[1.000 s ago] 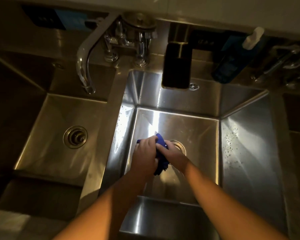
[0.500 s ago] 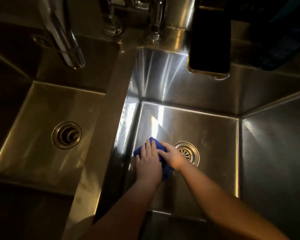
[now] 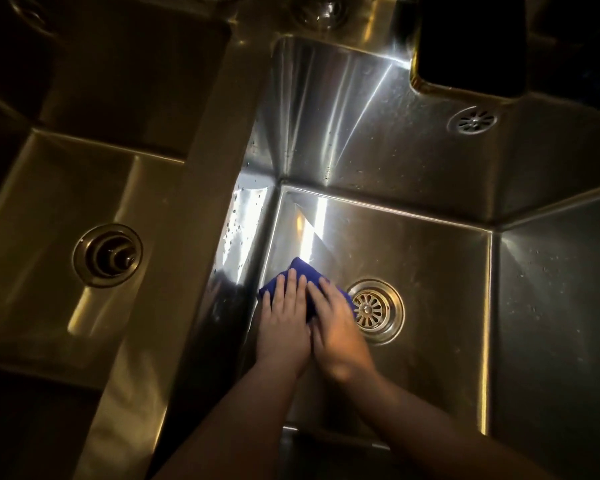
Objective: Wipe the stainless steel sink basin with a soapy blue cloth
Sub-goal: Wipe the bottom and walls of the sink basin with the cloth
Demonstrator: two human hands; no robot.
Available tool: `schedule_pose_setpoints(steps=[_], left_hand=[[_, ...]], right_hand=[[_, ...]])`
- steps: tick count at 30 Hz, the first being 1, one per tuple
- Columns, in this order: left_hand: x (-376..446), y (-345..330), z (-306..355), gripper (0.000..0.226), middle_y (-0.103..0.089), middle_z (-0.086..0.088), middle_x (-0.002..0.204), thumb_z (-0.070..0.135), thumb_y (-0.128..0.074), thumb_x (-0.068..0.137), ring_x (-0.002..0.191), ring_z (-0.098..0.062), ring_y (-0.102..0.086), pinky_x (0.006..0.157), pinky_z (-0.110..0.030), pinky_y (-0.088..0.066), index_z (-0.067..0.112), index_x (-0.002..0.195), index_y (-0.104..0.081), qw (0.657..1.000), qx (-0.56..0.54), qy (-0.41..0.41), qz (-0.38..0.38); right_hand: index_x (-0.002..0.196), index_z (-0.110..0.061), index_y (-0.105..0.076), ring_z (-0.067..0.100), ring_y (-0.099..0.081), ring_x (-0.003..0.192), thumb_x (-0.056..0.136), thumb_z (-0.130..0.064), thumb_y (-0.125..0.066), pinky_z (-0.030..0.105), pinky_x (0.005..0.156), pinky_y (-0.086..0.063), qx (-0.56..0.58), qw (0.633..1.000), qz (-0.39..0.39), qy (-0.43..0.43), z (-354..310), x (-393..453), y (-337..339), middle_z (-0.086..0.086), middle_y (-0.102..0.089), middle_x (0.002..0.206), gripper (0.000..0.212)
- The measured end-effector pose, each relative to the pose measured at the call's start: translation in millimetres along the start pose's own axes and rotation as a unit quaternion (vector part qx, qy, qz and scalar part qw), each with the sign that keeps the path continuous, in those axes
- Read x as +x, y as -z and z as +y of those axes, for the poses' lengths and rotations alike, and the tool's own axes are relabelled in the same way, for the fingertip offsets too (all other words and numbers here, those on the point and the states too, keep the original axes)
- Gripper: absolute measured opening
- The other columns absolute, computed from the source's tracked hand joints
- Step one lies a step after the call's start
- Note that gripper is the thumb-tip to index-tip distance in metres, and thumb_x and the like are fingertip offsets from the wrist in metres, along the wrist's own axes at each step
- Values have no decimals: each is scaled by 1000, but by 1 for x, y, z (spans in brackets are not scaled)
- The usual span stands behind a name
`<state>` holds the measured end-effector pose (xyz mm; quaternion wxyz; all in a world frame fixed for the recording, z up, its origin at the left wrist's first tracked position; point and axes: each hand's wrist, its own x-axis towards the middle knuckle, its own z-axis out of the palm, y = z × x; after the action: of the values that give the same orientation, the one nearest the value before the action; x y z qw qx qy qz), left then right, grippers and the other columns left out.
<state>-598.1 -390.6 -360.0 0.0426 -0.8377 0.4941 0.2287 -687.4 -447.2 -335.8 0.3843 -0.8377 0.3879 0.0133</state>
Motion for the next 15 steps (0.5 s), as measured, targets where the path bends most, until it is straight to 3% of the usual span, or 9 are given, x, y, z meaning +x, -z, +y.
schedule_pose_setpoints(steps=[1,3,7,9,12,15], left_hand=[[1,-4,-2,60,26,-13,147,34,-15,98,140,-26,15,116,-44,-5,7,141,16,1000,19,-12,-20],[3,-2,-2,65,41,-11,138,37,-16,100,132,-27,33,115,-44,9,9,135,32,998,42,-17,-53],[9,-4,2,66,48,-12,135,36,-16,100,129,-29,36,113,-45,14,9,134,34,998,45,2,-46],[10,-7,3,66,50,-12,132,37,-14,100,130,-30,37,113,-46,14,8,133,35,997,52,4,-49],[12,-16,1,65,46,-13,137,38,-11,98,133,-31,34,115,-47,11,8,136,33,999,35,0,-37],[16,-27,0,71,9,-16,155,36,-12,87,145,-33,6,117,-48,-2,6,148,6,999,-11,22,42]], right_hand=[[148,-28,-6,13,7,145,98,-25,-37,28,116,-1,-26,998,-51,5,4,-6,-3,-8,5,157,60],[142,-32,13,11,23,141,100,-29,-32,28,113,8,-84,992,-96,-1,15,-10,-8,-13,24,149,61],[139,-30,21,13,27,140,94,-41,-15,30,114,11,-138,985,-101,-2,23,0,-14,-10,30,147,59],[138,-28,23,13,27,139,97,-39,-21,29,113,13,-163,981,-103,-3,26,2,-15,-9,32,145,61],[139,-28,20,14,29,137,100,-29,-33,27,109,16,-171,981,-94,4,28,4,-14,-9,30,144,65],[142,-29,15,15,27,138,101,-28,-32,28,107,19,-173,981,-84,22,33,10,-14,-9,25,148,62]])
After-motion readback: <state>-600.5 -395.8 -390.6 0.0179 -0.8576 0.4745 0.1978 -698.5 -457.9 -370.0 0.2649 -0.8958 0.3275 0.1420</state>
